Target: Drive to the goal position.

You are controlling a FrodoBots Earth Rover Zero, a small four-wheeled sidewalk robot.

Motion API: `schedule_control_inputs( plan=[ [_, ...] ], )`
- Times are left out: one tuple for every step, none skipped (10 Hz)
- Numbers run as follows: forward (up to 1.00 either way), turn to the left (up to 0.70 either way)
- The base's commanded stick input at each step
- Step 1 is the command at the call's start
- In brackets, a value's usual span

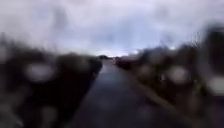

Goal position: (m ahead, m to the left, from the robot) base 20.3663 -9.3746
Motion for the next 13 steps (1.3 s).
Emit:
schedule_control_inputs(
  plan=[
    [0.70, 0.00],
    [0.70, 0.00],
    [0.70, 0.00],
    [0.70, 0.00],
    [0.70, 0.00],
    [0.70, 0.00],
    [0.70, 0.00],
    [0.70, 0.00],
    [0.70, 0.00],
    [0.70, 0.00],
    [0.70, 0.00],
    [0.70, 0.00],
    [0.70, 0.00]
  ],
)
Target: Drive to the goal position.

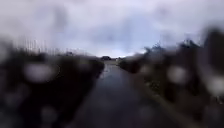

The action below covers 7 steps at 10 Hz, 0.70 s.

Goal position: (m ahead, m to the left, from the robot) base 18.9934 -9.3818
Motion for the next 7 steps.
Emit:
schedule_control_inputs(
  plan=[
    [0.70, 0.00],
    [0.70, 0.00],
    [0.70, 0.00],
    [0.70, 0.00],
    [0.70, 0.00],
    [0.70, 0.00],
    [0.70, 0.00]
  ],
)
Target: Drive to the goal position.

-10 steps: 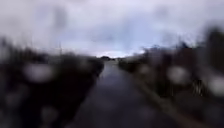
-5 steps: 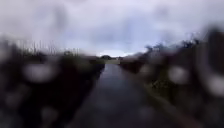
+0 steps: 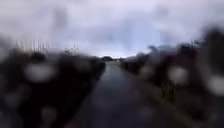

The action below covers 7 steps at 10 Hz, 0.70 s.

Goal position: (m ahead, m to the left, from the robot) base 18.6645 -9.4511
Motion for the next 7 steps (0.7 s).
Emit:
schedule_control_inputs(
  plan=[
    [0.70, 0.00],
    [0.70, 0.00],
    [0.70, 0.00],
    [0.70, 0.00],
    [0.70, -0.35],
    [0.70, -0.35],
    [0.70, 0.00]
  ],
)
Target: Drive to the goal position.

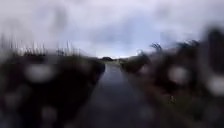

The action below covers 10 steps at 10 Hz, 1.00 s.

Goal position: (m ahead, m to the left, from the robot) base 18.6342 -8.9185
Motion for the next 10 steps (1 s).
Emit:
schedule_control_inputs(
  plan=[
    [0.70, 0.00],
    [0.70, 0.00],
    [0.70, 0.00],
    [0.70, 0.00],
    [0.70, 0.00],
    [0.70, 0.00],
    [0.70, 0.00],
    [0.70, 0.00],
    [0.70, 0.00],
    [0.70, 0.00]
  ],
)
